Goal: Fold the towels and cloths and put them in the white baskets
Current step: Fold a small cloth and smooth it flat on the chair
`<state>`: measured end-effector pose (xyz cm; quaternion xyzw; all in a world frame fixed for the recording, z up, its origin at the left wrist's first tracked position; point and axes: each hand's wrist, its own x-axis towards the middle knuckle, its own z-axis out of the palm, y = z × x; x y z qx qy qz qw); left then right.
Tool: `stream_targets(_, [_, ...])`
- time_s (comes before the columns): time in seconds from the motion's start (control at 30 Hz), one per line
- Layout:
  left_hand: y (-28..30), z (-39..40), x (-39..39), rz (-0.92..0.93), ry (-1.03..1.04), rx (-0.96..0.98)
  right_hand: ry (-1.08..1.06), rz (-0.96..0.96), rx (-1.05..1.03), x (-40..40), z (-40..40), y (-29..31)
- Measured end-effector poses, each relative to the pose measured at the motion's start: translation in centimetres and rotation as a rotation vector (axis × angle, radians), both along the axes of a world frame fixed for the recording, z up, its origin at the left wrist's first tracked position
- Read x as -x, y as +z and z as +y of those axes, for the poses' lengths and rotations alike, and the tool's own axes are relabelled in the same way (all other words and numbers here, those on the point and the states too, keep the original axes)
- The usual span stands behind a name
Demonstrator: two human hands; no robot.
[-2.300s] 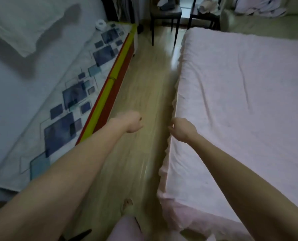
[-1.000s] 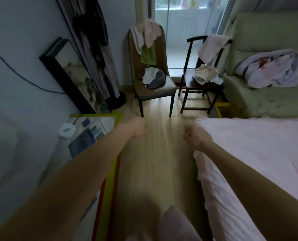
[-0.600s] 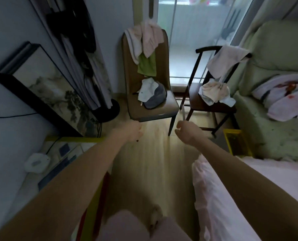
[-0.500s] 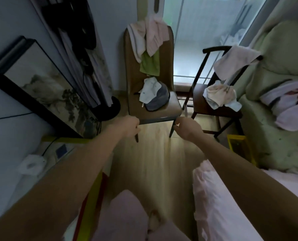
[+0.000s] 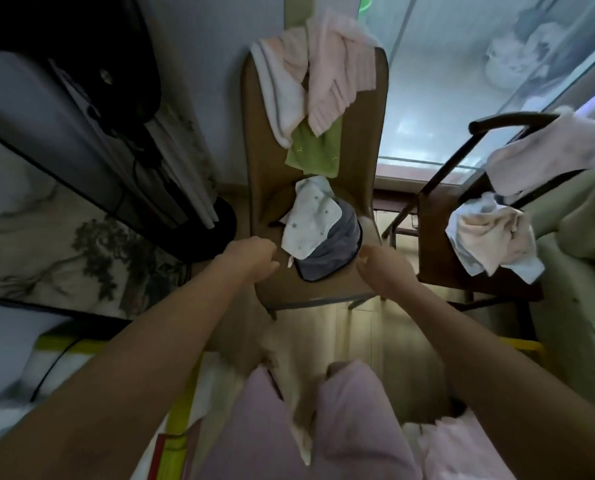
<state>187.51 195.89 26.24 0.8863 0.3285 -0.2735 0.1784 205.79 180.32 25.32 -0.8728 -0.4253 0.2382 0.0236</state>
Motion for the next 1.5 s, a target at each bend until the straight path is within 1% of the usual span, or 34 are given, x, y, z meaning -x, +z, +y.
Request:
stream_targets(0.1, [-3.0, 3.1, -2.4, 0.013, 0.013, 0.028, 0.056, -0.005, 0.042, -3.6, 3.9, -3.0])
stream_targets(0.2, [-6.5, 5.7, -4.7, -0.015, 0.073, 0.062, 0.196, -0.05, 0.123, -7.7, 8.4, -6.2])
stream_targets(0.27, [-9.1, 6.8, -5.7, -0.031, 0.152, 0.091, 0.329, -0.061, 0.168, -10.0, 11.7, -8.4])
stream_targets(0.4, [-15.0, 7.9, -7.8, -0.078, 0.332, 0.148, 0.669, -0.113, 0.26, -13.5, 17.7, -13.6])
stream_targets(0.5, [-19.6, 8.2, -10.2, -0.18, 0.461, 0.147, 0.883, -0.144, 0.271, -15.4, 21.2, -17.8])
stream_targets(0.6, [-24.3, 7.8, -12.6, -0.272, 0.514, 0.157, 1.066, -0.158, 0.336, -16.6, 22.9, -21.6])
stream_targets(0.73, [-28.8, 7.0, -15.2, -0.269, 0.47, 0.138, 1.161, -0.181, 0.341, -18.3, 22.9, -25.3])
stream_targets(0.8, [-30.1, 6.4, -15.7, -0.261, 0.429, 0.118, 1.174, -0.179, 0.266, -19.1, 22.4, -26.2])
stream_targets(0.87, [-31.2, 6.0, -15.6, -0.24, 0.425, 0.119, 1.178, -0.172, 0.171, -19.8, 22.5, -26.7])
stream_targets(0.93, [-32.2, 5.9, -15.4, -0.243, 0.423, 0.077, 1.168, -0.16, 0.087, -20.2, 22.8, -27.0])
stream_targets(1.0, [-32.5, 6.0, -15.5, -0.301, 0.448, 0.008, 1.118, -0.128, 0.058, -20.1, 22.9, -26.9])
stream_targets(1.07, [-32.3, 6.2, -15.6, -0.36, 0.518, -0.002, 1.025, -0.091, 0.024, -19.8, 22.9, -26.6])
stream_targets(1.17, [-30.7, 6.9, -14.8, -0.453, 0.68, 0.086, 0.863, -0.035, -0.034, -19.4, 23.2, -24.8])
stream_targets(1.27, [-26.7, 8.6, -12.9, -0.62, 0.937, 0.176, 0.727, 0.089, -0.153, -18.6, 23.8, -21.6])
stream_targets(1.3, [-24.9, 9.2, -12.3, -0.664, 0.974, 0.192, 0.701, 0.11, -0.178, -18.4, 24.0, -20.3])
stream_targets(1.33, [-23.1, 9.9, -11.8, -0.699, 0.973, 0.208, 0.686, 0.112, -0.179, -18.2, 24.1, -19.0])
stream_targets(1.4, [-19.7, 10.7, -10.9, -0.713, 0.895, 0.232, 0.691, 0.102, -0.081, -17.6, 24.0, -16.5])
stream_targets(1.43, [-18.3, 11.0, -10.5, -0.671, 0.834, 0.256, 0.713, 0.097, 0.007, -17.3, 23.7, -15.3])
stream_targets(1.5, [-16.0, 11.1, -9.7, -0.523, 0.706, 0.34, 0.771, 0.086, 0.195, -16.1, 22.6, -12.9])
